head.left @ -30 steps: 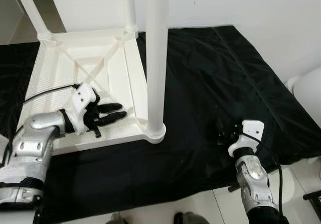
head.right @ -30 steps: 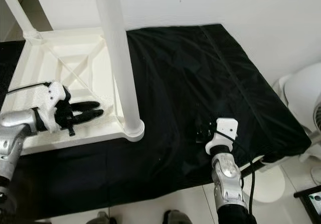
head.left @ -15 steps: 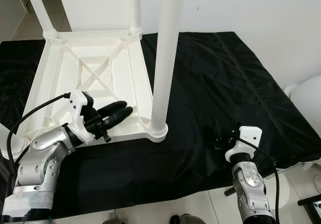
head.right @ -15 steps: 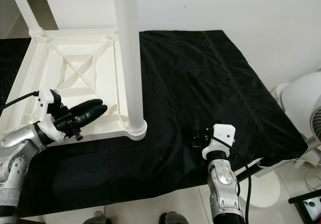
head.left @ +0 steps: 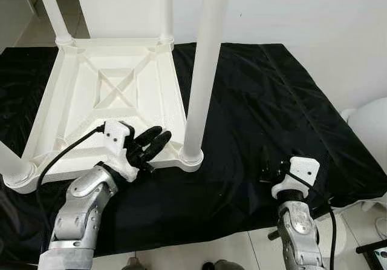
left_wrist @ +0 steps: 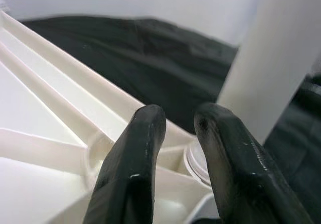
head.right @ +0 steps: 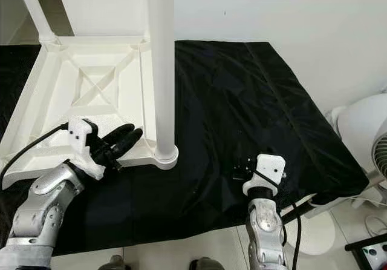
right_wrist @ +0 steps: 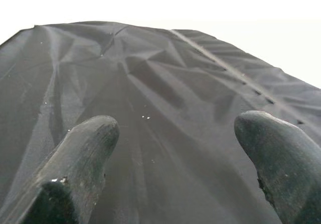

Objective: Building children table

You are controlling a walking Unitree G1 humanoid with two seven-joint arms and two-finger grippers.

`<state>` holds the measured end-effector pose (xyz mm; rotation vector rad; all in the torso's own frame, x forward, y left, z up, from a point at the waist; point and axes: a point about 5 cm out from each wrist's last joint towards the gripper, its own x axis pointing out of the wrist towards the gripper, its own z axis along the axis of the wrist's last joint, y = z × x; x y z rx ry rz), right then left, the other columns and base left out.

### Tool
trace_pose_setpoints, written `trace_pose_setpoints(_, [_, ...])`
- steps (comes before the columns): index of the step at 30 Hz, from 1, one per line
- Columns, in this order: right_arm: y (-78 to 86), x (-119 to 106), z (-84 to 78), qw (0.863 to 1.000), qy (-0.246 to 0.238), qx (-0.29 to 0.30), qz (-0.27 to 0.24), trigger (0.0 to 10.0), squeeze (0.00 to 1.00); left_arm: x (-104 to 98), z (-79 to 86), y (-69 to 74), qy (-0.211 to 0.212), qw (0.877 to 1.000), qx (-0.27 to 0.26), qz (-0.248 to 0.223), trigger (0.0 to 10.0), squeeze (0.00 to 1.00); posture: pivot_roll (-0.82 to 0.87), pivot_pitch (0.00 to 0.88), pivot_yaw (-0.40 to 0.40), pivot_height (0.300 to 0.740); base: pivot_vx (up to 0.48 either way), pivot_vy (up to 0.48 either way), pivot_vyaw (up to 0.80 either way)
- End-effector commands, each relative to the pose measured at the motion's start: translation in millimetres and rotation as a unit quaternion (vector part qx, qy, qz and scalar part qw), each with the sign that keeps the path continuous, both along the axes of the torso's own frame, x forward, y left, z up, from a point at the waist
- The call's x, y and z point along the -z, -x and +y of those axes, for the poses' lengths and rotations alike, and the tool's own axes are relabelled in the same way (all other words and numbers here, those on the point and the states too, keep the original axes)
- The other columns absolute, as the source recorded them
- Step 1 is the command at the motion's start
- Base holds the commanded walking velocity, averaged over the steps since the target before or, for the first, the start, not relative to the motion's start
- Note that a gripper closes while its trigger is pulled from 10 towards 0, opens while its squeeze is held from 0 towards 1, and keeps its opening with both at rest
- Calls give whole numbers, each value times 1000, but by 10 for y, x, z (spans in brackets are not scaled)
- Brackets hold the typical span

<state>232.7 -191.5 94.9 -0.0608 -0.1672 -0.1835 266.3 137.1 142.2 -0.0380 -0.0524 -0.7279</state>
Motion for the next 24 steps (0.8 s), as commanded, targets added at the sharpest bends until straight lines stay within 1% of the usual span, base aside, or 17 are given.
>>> trace_pose_setpoints(1, [30,-23,25,1000,12,-4,3,10000,0,38,-47,-58,-18,999,-40,-3,10000,0,69,0,-39,740,0,0,0])
trace_pose_setpoints(3, [30,-23,25,1000,12,-4,3,10000,0,38,-47,-58,-18,999,-40,-3,10000,0,69,0,-39,740,0,0,0])
trace_pose_setpoints(5, [45,-47,89,1000,19,-21,0,10000,0,37,-17,-110,-16,997,-76,-8,10000,0,59,0,-39,740,0,0,0])
trace_pose_setpoints(6, [45,-47,89,1000,19,-21,0,10000,0,37,-17,-110,-16,997,-76,-8,10000,0,59,0,-39,740,0,0,0])
trace_pose_setpoints(7, [54,-60,120,999,23,-30,-2,10000,0,42,-2,-131,-12,996,-92,-7,10000,0,59,0,-39,740,0,0,0])
trace_pose_setpoints(8, [54,-60,120,999,23,-30,-2,10000,0,42,-2,-131,-12,996,-92,-7,10000,0,59,0,-39,740,0,0,0])
trace_pose_setpoints(10, [87,-111,187,998,30,-54,-4,10000,0,28,63,-192,-18,991,-132,-6,10000,0,46,3,-39,740,0,0,0])
trace_pose_setpoints(11, [87,-111,187,998,30,-54,-4,10000,0,28,63,-192,-18,991,-132,-6,10000,0,46,3,-39,740,0,0,0])
trace_pose_setpoints(12, [98,-127,190,998,33,-55,-4,10000,0,-16,65,-196,-20,989,-142,-24,10000,0,45,4,-40,740,0,0,0])
trace_pose_setpoints(14, [98,-127,190,998,33,-55,-4,10000,0,-16,65,-196,-20,989,-142,-24,10000,0,45,4,-40,740,0,0,0])
trace_pose_setpoints(16, [91,-178,192,998,42,-55,-7,10000,0,-67,27,-207,-38,986,-159,-43,10000,0,57,17,-45,740,0,0,0])
trace_pose_setpoints(20, [69,-223,199,997,45,-58,-13,10000,0,-96,31,-201,-41,982,-178,-48,10000,0,65,21,-46,740,0,0,0])
trace_pose_setpoints(22, [69,-223,199,997,45,-58,-13,10000,0,-96,31,-201,-41,982,-178,-48,10000,0,65,21,-46,740,0,0,0])
trace_pose_setpoints(23, [55,-244,205,997,46,-62,-15,10000,0,-103,42,-191,-42,980,-188,-53,10000,0,70,20,-45,740,0,0,0])
trace_pose_setpoints(24, [43,-261,231,996,49,-73,-18,10000,0,-118,64,-168,-43,976,-202,-64,10000,0,78,18,-48,740,0,0,794])
